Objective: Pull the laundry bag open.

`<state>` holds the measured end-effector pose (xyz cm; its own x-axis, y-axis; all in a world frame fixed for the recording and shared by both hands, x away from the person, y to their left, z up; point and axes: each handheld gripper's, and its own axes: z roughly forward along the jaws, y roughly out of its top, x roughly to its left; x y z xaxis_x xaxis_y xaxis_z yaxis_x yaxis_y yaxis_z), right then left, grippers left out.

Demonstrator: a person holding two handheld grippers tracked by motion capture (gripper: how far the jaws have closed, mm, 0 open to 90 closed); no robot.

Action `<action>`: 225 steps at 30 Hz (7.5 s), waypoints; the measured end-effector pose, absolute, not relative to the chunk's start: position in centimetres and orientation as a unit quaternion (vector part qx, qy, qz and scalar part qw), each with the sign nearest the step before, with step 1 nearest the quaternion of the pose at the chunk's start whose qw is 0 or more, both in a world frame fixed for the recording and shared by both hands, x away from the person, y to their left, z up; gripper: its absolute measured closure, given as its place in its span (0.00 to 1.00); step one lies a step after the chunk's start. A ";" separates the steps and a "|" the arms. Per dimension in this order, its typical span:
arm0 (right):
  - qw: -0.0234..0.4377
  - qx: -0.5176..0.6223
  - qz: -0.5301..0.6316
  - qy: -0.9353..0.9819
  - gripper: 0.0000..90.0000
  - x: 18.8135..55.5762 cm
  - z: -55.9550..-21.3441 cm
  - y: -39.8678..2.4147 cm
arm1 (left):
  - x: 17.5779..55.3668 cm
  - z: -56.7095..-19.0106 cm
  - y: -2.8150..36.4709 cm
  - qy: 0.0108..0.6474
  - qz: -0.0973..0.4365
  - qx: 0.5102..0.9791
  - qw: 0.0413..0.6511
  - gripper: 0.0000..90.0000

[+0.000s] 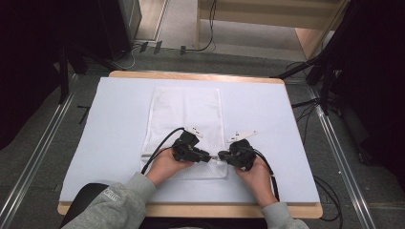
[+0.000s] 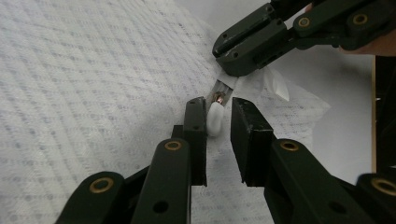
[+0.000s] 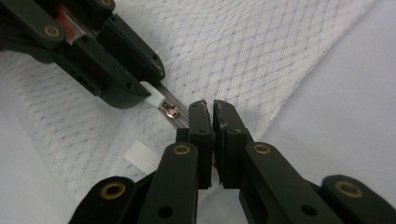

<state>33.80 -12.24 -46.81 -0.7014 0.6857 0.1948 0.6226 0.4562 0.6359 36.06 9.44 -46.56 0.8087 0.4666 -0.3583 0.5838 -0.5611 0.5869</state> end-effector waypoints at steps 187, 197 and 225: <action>0.049 0.335 0.382 0.860 1.00 34.0 -47.4 -12.0 | 37.3 -42.9 23.5 0.427 -0.119 0.850 0.286 0.98; 0.051 0.334 0.382 0.860 1.00 33.9 -47.4 -12.0 | 37.0 -42.7 24.7 0.433 -0.118 0.845 0.291 0.98; 0.036 0.329 0.375 0.866 1.00 34.3 -47.2 -12.0 | 35.9 -42.5 28.5 0.452 -0.117 0.825 0.317 0.98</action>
